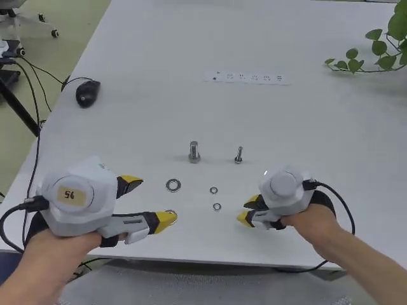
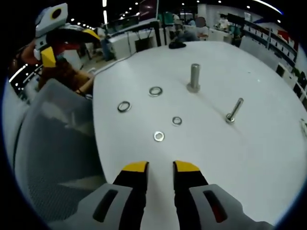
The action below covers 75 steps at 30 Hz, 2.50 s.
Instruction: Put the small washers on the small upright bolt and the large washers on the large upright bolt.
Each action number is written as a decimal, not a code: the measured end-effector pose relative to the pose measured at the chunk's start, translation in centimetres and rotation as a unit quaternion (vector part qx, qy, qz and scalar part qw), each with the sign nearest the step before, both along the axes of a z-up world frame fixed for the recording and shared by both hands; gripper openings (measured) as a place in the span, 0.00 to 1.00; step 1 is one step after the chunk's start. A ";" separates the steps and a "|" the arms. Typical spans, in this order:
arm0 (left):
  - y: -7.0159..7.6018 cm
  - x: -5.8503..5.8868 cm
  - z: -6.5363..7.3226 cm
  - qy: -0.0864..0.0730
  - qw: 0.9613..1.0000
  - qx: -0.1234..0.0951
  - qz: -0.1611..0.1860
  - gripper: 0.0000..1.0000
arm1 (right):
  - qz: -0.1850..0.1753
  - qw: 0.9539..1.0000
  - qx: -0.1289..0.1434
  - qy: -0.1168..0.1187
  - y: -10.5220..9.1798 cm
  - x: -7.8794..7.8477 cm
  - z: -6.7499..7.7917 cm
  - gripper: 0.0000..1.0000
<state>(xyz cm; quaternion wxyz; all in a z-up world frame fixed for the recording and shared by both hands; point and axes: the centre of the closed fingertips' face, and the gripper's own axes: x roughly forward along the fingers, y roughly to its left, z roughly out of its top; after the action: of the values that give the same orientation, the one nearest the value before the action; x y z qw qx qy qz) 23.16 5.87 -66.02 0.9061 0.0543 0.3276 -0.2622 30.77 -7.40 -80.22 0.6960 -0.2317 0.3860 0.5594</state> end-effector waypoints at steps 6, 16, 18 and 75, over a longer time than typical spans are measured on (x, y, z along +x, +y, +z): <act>1.0 0.2 -0.6 0.008 0.999 -0.007 -0.032 0.57 | 0.010 1.000 -0.014 -0.011 2.7 0.5 -1.5 0.21; 1.4 0.5 -0.8 0.006 0.997 -0.007 -0.083 0.57 | 0.093 0.992 -0.080 -0.039 4.6 0.7 -2.1 0.18; 1.7 0.5 -0.9 0.004 0.997 -0.009 -0.077 0.57 | 0.102 0.991 -0.083 -0.029 4.6 0.6 -2.1 0.19; 3.8 -0.2 -1.0 -0.010 0.999 -0.022 -0.022 0.56 | 0.081 0.990 -0.071 -0.089 1.6 7.3 5.5 0.12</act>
<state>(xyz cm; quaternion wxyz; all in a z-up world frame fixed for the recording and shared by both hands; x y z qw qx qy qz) 22.95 9.70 -67.01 0.9043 0.0443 0.3111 -0.2888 38.05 -5.78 -74.72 0.6619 -0.3603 0.3413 0.5617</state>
